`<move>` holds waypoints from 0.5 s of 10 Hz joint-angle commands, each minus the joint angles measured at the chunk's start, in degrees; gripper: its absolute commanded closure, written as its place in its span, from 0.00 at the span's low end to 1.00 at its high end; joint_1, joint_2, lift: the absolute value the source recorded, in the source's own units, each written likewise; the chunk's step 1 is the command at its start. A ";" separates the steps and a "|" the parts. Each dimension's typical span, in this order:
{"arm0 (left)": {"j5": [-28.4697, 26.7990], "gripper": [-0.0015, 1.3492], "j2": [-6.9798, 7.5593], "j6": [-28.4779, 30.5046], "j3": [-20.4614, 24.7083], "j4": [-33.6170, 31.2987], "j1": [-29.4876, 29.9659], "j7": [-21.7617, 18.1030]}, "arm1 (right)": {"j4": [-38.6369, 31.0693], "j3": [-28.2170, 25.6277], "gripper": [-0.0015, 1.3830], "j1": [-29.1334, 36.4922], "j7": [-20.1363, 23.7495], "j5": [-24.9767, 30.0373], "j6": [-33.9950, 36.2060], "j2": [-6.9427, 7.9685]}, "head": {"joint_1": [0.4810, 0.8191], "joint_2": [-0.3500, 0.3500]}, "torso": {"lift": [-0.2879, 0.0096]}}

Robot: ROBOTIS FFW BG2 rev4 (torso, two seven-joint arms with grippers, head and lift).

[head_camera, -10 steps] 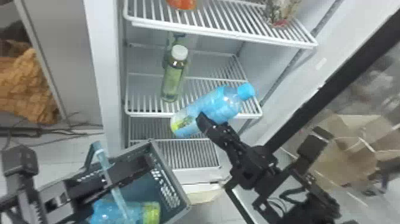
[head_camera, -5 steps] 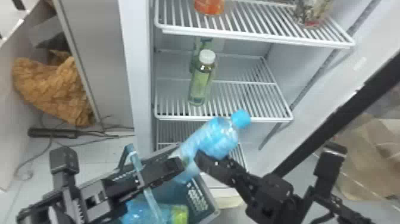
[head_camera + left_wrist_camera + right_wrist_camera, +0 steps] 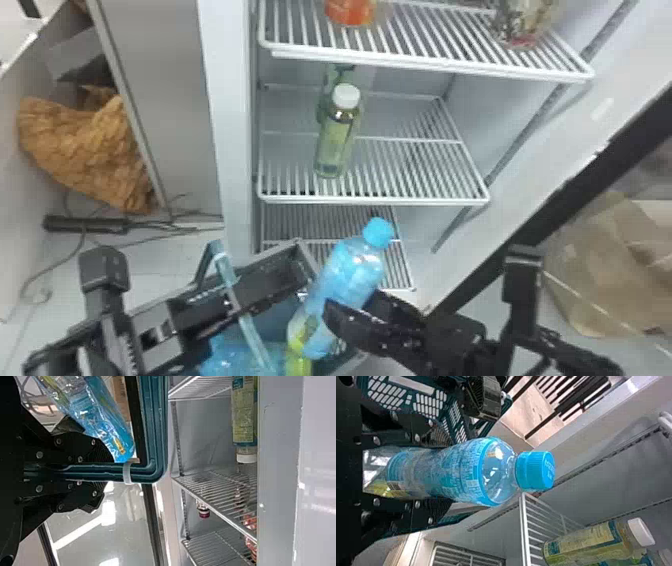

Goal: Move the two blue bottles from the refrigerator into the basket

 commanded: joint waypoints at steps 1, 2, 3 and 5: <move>0.05 0.89 0.00 0.00 -0.13 0.00 0.00 0.02 | 4.97 1.48 0.05 -2.30 2.15 -2.38 -4.61 -0.29 | 0.63 0.20 | 0.23; 0.05 0.89 0.00 0.00 -0.13 0.00 0.00 0.02 | 7.93 3.20 0.11 -3.85 3.64 -4.32 -5.73 -0.91 | 0.63 0.23 | 0.23; 0.05 0.89 0.00 0.00 -0.13 0.00 0.00 0.02 | 7.93 3.77 0.14 -4.27 4.08 -3.64 -5.88 -1.26 | 0.63 0.25 | 0.23; 0.16 0.89 0.00 0.00 -0.13 0.00 0.14 0.02 | 7.93 1.37 0.14 -3.71 4.17 -3.18 -10.52 -0.56 | 0.63 0.30 | 0.23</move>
